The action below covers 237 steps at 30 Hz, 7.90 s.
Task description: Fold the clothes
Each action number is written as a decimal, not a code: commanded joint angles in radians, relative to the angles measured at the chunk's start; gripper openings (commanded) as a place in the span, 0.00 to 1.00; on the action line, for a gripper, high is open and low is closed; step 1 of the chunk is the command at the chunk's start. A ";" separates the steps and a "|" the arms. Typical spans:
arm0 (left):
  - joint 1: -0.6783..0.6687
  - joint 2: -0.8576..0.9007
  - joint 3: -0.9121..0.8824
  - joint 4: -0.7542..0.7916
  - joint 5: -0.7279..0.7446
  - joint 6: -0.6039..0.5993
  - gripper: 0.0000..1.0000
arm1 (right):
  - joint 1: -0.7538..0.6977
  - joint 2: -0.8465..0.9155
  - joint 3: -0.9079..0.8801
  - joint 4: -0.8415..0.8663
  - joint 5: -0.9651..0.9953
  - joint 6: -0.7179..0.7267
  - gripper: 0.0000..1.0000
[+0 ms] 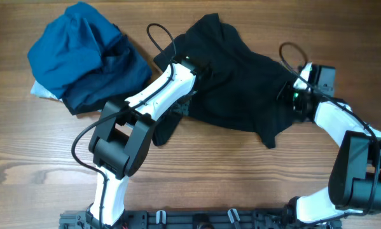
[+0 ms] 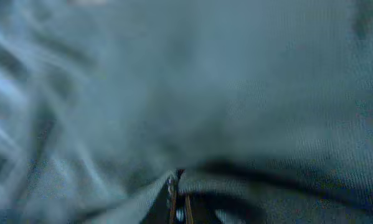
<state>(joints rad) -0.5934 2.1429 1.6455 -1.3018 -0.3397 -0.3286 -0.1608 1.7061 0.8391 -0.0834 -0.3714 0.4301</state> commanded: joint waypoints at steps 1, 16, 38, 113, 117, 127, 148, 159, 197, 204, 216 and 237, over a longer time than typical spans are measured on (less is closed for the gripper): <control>0.005 -0.023 -0.003 0.000 -0.017 -0.020 0.04 | -0.040 0.003 0.089 0.034 -0.039 0.078 0.04; 0.006 -0.023 -0.003 0.008 -0.017 -0.020 0.04 | -0.090 0.003 0.202 -0.834 -0.100 -0.314 0.47; 0.005 -0.023 -0.003 0.010 -0.017 -0.017 0.04 | -0.224 -0.098 0.339 -0.910 0.153 -0.237 0.58; 0.007 -0.112 0.015 -0.025 -0.017 -0.016 0.04 | -0.144 -0.324 0.279 -0.795 -0.076 -0.229 0.04; 0.001 -0.293 0.028 -0.034 0.005 -0.001 0.04 | -0.284 -0.379 0.413 -0.877 -0.224 -0.283 0.04; -0.140 -0.612 0.379 -0.047 0.178 0.288 0.04 | -0.291 -0.397 0.809 -1.063 -0.280 -0.198 0.04; -0.151 -0.657 1.012 -0.274 0.100 0.359 0.04 | -0.344 -0.384 1.458 -1.384 -0.109 -0.176 0.04; -0.303 -0.675 1.011 -0.383 0.033 0.203 0.04 | -0.344 -0.487 1.457 -1.524 -0.058 -0.222 0.04; 0.171 0.028 1.038 -0.244 0.481 0.525 0.10 | -0.310 0.142 1.176 -1.287 -0.039 -0.478 0.05; 0.160 0.088 0.967 -0.384 0.478 0.412 0.20 | -0.303 0.141 1.030 -1.429 0.195 -0.485 0.14; 0.165 -0.134 0.683 -0.384 0.449 0.337 0.51 | -0.304 0.140 1.013 -1.389 0.158 -0.399 0.64; 0.228 -0.471 -0.270 0.302 0.781 0.273 0.73 | -0.340 -0.391 0.471 -1.224 -0.095 -0.298 0.66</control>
<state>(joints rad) -0.3595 1.5913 1.5219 -1.1473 0.2325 -0.0925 -0.5049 1.2896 1.4315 -1.3632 -0.3836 0.1448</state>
